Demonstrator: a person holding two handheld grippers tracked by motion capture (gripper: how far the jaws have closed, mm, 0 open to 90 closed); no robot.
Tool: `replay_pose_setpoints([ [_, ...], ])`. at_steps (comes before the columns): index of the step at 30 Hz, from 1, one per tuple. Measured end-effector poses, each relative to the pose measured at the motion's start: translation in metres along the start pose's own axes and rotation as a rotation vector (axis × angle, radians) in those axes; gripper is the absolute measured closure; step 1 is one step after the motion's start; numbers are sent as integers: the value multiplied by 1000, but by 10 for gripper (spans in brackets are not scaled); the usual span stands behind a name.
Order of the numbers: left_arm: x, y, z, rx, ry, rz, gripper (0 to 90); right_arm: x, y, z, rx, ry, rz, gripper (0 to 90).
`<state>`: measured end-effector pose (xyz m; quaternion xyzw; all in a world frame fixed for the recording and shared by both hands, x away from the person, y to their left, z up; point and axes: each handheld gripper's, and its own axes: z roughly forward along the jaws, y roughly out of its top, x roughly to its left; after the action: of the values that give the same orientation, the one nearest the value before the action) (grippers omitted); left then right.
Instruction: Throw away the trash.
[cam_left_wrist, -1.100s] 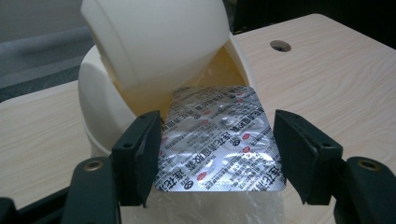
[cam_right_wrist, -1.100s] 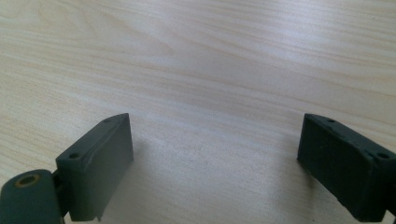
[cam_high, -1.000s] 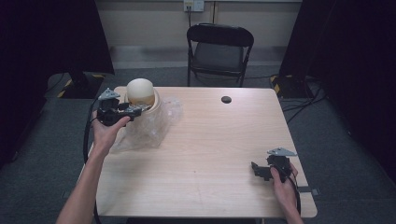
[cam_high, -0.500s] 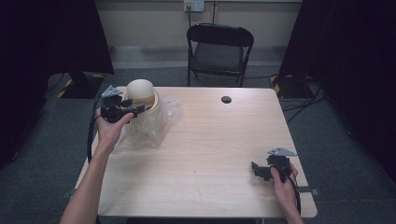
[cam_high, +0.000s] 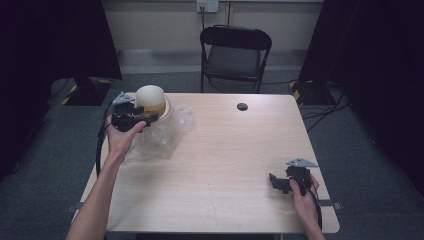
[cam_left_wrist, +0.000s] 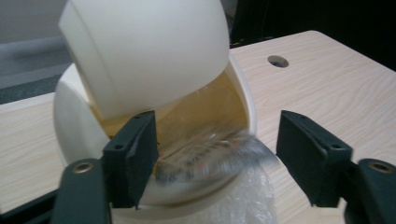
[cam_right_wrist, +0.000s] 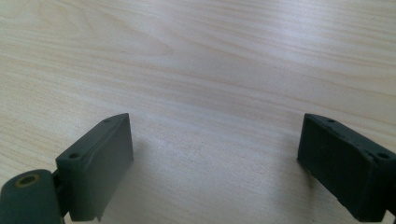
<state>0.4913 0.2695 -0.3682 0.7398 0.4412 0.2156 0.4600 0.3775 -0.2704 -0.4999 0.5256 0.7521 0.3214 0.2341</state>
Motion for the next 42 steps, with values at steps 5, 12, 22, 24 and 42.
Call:
replay_pose_setpoints([
  [5, -1, 0, 1, -6, -8, 12, 238, 0, 0, 0, 0, 0, 0, 96],
  [12, -1, 0, -4, -9, -14, 12, 203, 0, 0, 0, 0, 0, 0, 96],
  [22, -9, -10, -16, -9, -76, 13, 186, 0, 0, 0, 0, 0, 0, 96],
  [24, -11, -12, -18, 0, -81, 23, 154, 0, 0, 0, 0, 0, 0, 96],
  [42, -35, -43, -48, 40, -121, 50, 159, 0, 0, 0, 0, 0, 0, 96],
])
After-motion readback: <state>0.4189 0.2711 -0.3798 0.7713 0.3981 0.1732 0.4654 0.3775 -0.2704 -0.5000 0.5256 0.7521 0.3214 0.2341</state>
